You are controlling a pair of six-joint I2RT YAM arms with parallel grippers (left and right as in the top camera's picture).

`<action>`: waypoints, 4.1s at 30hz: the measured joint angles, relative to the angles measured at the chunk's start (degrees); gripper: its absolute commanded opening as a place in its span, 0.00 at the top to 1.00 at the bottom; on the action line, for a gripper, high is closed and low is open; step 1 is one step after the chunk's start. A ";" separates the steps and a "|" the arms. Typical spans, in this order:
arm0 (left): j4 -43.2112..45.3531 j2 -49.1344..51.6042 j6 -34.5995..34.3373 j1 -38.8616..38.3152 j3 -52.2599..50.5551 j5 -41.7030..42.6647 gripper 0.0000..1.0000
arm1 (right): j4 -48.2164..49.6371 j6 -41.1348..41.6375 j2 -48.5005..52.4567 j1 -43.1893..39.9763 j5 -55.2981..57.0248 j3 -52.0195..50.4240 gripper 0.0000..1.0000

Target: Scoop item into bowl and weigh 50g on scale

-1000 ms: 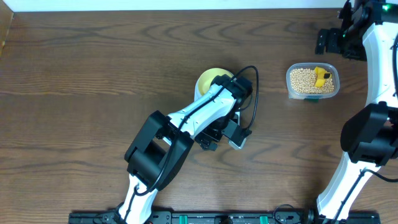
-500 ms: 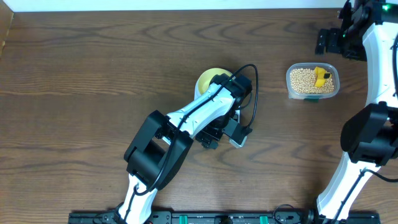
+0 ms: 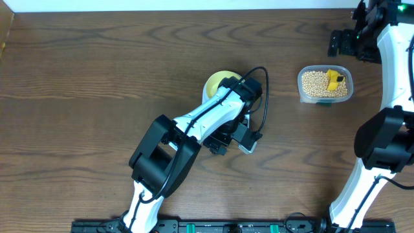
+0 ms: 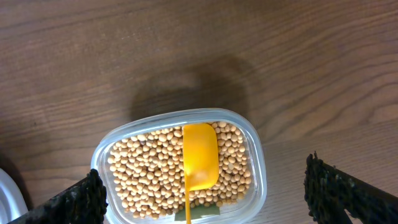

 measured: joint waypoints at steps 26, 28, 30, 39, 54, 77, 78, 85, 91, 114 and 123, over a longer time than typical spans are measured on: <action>0.26 0.00 0.85 0.00 0.00 -0.04 0.02 | 0.00 0.00 0.00 0.00 0.00 0.00 0.01; 0.26 0.00 0.87 0.00 0.00 -0.04 0.02 | 0.00 0.00 0.00 0.00 0.00 0.00 0.01; 0.28 0.00 0.90 0.00 0.00 -0.04 0.02 | 0.00 0.00 0.00 0.00 0.00 0.00 0.01; 0.70 0.00 1.86 0.00 0.00 -0.04 0.02 | 0.00 0.00 0.00 0.00 0.00 0.00 0.01; 1.38 0.00 2.62 0.00 0.02 -0.07 0.02 | 0.00 0.00 0.00 0.00 0.00 0.00 0.01; 2.73 0.02 3.39 0.48 0.22 -0.48 0.02 | 0.00 0.00 0.00 0.00 0.00 0.00 0.01; 2.75 0.02 3.50 0.48 0.22 -0.48 0.02 | 0.00 0.00 0.00 0.00 0.00 0.00 0.01; 3.30 0.02 4.81 1.07 0.24 -0.48 0.02 | 0.00 0.00 0.00 0.00 0.00 0.00 0.01; 4.26 0.02 5.44 1.64 0.63 -0.48 0.02 | 0.00 0.00 0.00 0.00 0.00 0.00 0.01; -2.21 -6.27 5.60 1.92 0.66 0.15 0.02 | 0.00 0.00 0.00 0.00 0.00 0.00 0.01; -3.17 -8.55 0.37 6.19 0.66 6.29 0.02 | 0.00 0.00 0.00 0.00 0.00 0.00 0.01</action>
